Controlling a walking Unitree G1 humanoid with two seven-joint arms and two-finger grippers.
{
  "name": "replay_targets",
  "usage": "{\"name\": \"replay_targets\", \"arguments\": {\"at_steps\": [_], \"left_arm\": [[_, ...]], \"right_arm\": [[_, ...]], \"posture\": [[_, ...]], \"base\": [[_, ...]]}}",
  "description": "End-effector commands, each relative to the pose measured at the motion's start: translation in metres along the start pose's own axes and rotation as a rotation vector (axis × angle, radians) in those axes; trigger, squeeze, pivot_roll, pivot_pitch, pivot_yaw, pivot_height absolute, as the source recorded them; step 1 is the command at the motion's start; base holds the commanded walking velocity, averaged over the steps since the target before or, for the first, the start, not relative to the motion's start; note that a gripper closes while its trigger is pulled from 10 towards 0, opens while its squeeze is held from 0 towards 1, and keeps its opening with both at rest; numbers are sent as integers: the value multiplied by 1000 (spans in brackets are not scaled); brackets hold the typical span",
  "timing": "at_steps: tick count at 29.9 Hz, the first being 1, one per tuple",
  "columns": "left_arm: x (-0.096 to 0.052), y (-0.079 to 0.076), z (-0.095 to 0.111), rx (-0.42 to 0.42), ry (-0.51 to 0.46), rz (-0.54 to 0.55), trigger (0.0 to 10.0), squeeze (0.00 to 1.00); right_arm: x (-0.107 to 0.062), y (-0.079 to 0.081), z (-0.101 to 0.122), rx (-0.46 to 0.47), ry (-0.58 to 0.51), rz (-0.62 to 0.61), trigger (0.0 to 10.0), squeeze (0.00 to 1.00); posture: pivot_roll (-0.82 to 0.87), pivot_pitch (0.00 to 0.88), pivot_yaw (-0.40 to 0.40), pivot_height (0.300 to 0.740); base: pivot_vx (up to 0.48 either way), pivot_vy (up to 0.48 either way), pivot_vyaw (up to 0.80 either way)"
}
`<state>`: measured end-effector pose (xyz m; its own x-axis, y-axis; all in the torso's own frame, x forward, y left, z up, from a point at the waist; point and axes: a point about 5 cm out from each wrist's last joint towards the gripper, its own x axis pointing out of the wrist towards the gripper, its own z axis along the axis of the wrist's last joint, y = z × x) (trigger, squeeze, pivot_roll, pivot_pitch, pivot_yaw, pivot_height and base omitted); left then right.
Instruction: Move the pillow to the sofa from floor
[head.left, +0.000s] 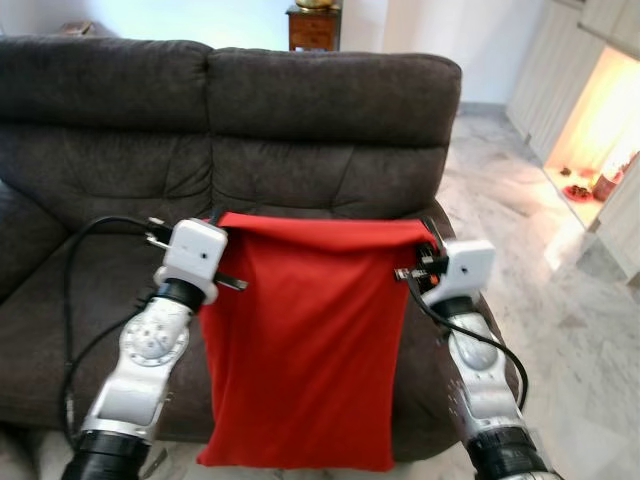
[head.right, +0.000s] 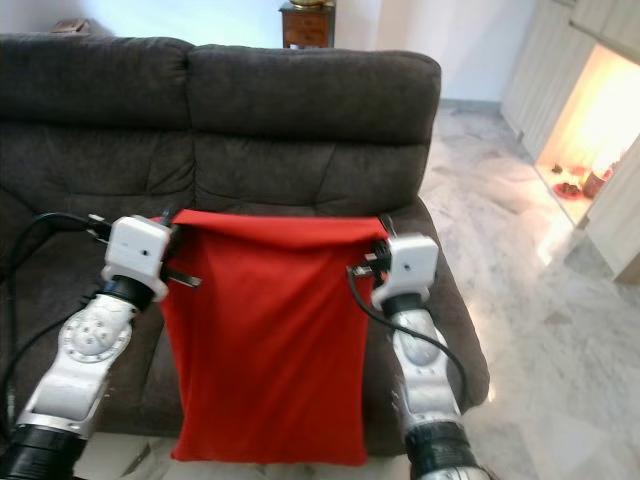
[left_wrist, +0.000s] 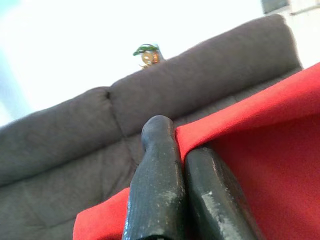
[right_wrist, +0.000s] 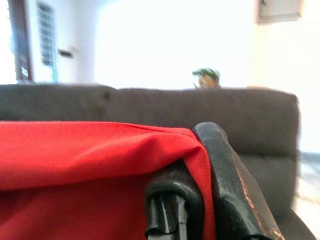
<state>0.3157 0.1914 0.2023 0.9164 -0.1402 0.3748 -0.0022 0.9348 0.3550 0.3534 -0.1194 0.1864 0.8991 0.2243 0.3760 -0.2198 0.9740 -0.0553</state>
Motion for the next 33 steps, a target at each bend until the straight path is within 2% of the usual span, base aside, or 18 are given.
{"name": "replay_targets", "arguments": {"at_steps": [1,3,6,12,17,19,22,26,28,33], "left_arm": [[5,33,22,3,-84,165,10000,0],[9,38,35,15,-122,181,10000,0],[14,44,47,30,-158,191,10000,0],[19,51,64,59,-203,197,10000,0],[18,52,73,57,-222,216,10000,0],[17,52,72,56,-217,217,10000,0],[16,51,70,51,-210,222,10000,0],[13,40,48,27,-111,128,10000,0],[7,33,32,16,-52,110,10000,0],[0,28,18,2,1,102,10000,0]], "right_arm": [[3,-36,28,-3,-113,-131,10000,0],[9,-36,47,-14,-191,-120,10000,0],[15,-40,60,-14,-232,-133,10000,0],[22,-41,82,-3,-312,-117,10000,0],[23,-35,94,6,-359,-63,10000,0],[24,-27,89,-51,-321,3,10000,0],[24,-24,83,-68,-289,39,10000,0],[19,-13,54,-44,-148,133,10000,0],[13,-5,37,-69,-73,202,10000,0],[4,5,17,-67,8,300,10000,0]], "posture": [[22,0,9,740],[21,0,9,740],[20,0,11,740],[26,0,13,740],[27,0,9,740],[27,0,7,740],[28,0,6,740],[30,0,2,740],[29,0,-3,740],[30,0,-6,740]], "base": [[334,0,0],[334,0,0],[337,0,0],[338,0,0],[350,0,0],[349,0,0],[350,0,0],[156,0,0],[0,0,0],[0,0,0]]}}
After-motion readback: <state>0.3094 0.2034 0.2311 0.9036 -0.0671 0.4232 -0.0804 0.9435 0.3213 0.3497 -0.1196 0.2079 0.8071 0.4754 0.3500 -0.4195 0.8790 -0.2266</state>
